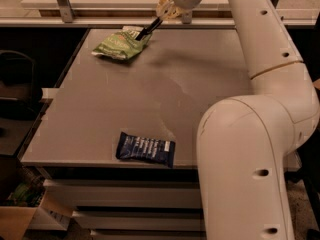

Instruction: Move rxbar chocolate near green jalapeno chip bag

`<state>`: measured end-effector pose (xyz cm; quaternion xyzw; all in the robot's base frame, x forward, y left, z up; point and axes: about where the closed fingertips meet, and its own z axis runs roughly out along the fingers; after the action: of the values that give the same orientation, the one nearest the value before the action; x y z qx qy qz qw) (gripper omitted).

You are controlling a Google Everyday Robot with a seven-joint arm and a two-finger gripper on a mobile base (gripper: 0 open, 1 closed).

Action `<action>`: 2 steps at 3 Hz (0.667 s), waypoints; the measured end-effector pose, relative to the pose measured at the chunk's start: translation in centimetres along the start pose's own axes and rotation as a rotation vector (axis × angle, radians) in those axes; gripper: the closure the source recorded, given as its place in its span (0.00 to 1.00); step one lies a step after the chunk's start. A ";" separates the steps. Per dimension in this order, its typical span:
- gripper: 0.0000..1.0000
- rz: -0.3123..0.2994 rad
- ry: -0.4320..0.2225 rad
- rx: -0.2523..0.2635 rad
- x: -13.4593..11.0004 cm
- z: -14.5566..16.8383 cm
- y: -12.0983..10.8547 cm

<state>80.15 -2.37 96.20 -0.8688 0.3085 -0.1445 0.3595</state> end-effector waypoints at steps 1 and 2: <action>1.00 -0.015 -0.046 -0.001 -1.1 0.4 -0.2; 0.82 -0.015 -0.073 -0.007 -1.8 1.1 -0.4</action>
Offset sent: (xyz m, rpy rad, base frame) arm -0.0013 0.0213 0.0043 0.0254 0.0567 0.0801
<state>79.43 -0.38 95.60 -0.8770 0.2893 -0.1141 0.3662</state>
